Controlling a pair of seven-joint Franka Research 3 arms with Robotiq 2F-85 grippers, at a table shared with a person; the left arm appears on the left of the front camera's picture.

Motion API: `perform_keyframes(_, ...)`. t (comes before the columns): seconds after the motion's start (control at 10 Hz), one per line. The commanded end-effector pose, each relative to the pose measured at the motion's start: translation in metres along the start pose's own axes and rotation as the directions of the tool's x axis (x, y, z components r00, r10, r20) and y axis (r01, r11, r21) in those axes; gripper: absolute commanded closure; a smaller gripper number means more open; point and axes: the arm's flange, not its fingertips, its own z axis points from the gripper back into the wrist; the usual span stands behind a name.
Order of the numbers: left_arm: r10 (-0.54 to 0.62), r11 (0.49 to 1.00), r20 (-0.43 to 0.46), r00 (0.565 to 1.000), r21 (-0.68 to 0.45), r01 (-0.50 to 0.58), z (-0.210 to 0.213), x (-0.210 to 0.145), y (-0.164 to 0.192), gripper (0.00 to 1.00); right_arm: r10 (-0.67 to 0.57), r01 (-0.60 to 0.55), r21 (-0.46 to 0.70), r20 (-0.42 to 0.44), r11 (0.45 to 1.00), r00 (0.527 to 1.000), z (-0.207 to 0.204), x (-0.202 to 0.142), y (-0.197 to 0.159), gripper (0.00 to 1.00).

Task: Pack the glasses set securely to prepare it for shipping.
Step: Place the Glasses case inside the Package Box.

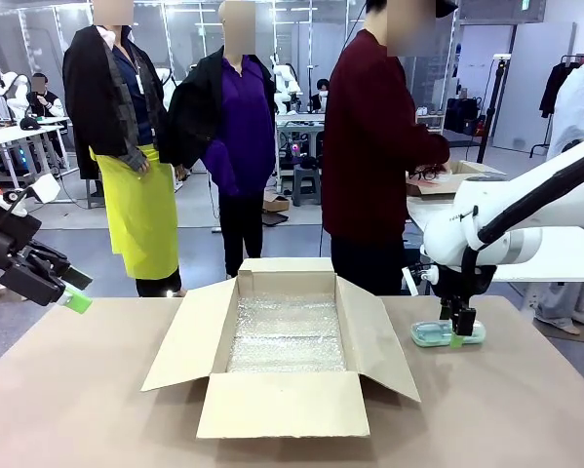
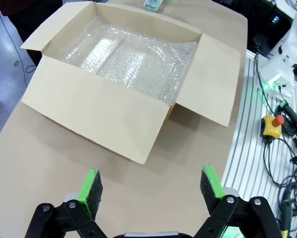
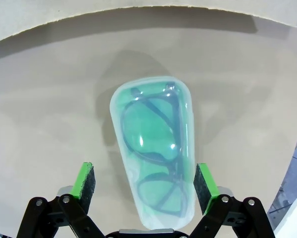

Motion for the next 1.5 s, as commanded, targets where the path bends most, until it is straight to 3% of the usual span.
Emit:
perform_keyframes(0.0, -0.022, 1.0, 0.015, 1.0, -0.017, 0.022, 0.003, 0.0, 0.001, 0.0, 0.01, -0.009, 0.02, -0.018, 1.0, 1.0, -0.015, 0.003, -0.002, 0.0)
perform_keyframes(0.4, -0.022, 1.0, 0.015, 1.0, -0.017, 0.022, 0.003, 0.0, 0.001, 0.0, 0.019, -0.019, -0.009, -0.055, 1.0, 0.998, -0.023, 0.002, -0.002, 0.0)
perform_keyframes(0.5, -0.022, 1.0, 0.015, 1.0, -0.017, 0.022, 0.003, 0.0, 0.001, 0.0, 0.008, -0.008, -0.012, -0.039, 1.0, 0.999, -0.022, 0.003, -0.001, 0.07)
perform_keyframes(0.6, -0.022, 1.0, 0.015, 1.0, -0.017, 0.022, 0.003, 0.0, 0.001, 0.0, 0.007, -0.007, -0.009, -0.031, 1.0, 1.0, -0.022, 0.003, -0.001, 0.41)
perform_keyframes(0.7, -0.022, 1.0, 0.015, 1.0, -0.017, 0.022, 0.003, 0.0, 0.001, 0.0, 0.007, -0.007, -0.006, -0.032, 1.0, 0.999, -0.021, 0.003, -0.001, 0.67)
perform_keyframes(0.8, -0.022, 1.0, 0.015, 1.0, -0.017, 0.022, 0.003, 0.0, 0.001, 0.0, 0.001, -0.001, 0.0, -0.036, 1.0, 0.999, -0.02, 0.002, -0.002, 1.0)
perform_keyframes(1.0, -0.022, 1.0, 0.015, 1.0, -0.017, 0.022, 0.003, 0.0, 0.001, 0.0, -0.01, 0.009, -0.014, -0.036, 1.0, 0.999, -0.016, 0.0, -0.004, 1.0)
perform_keyframes(1.1, -0.022, 1.0, 0.015, 1.0, -0.017, 0.022, 0.003, 0.0, 0.001, 0.0, -0.015, 0.014, -0.014, -0.031, 1.0, 0.999, -0.013, -0.001, -0.004, 0.86)
perform_keyframes(1.3, -0.022, 1.0, 0.015, 1.0, -0.017, 0.022, 0.003, 0.0, 0.001, 0.0, -0.009, 0.009, -0.008, -0.015, 1.0, 1.0, -0.003, -0.002, -0.003, 1.0)
perform_keyframes(1.4, -0.022, 1.0, 0.015, 1.0, -0.017, 0.022, 0.003, 0.0, 0.001, 0.0, -0.014, 0.014, 0.008, 0.002, 1.0, 1.0, 0.012, -0.001, -0.003, 1.0)
